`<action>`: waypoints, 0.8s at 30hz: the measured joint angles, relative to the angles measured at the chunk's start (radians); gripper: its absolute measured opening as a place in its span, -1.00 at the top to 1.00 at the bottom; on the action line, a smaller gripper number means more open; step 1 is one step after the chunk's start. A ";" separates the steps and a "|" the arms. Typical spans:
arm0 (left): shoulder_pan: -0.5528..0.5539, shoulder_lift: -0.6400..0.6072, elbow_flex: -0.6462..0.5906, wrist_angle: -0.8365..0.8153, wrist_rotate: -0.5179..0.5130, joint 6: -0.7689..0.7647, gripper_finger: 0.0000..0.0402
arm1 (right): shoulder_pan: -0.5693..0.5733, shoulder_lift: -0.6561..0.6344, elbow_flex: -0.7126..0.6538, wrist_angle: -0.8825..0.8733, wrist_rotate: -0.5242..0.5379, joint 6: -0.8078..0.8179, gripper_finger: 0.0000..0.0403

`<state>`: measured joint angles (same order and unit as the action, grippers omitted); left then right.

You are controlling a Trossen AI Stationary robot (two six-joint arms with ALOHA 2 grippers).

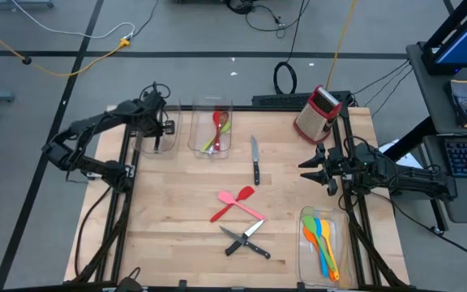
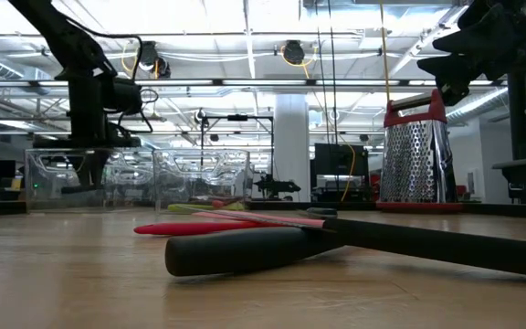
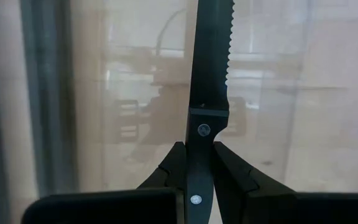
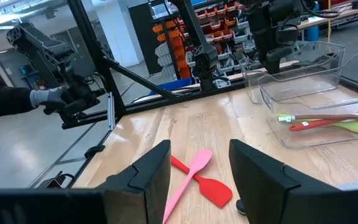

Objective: Pick & Place Kitchen Items
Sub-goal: Put the black knife into the top left transparent bin

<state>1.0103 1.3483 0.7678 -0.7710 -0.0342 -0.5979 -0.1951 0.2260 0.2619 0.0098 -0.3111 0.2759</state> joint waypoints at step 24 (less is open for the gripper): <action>0.013 0.077 -0.065 0.122 -0.001 -0.007 0.79 | 0.000 0.000 0.000 0.000 0.003 0.000 0.23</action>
<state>1.0237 1.4258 0.7033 -0.6491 -0.0349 -0.6045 -0.1950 0.2260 0.2619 0.0101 -0.3080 0.2760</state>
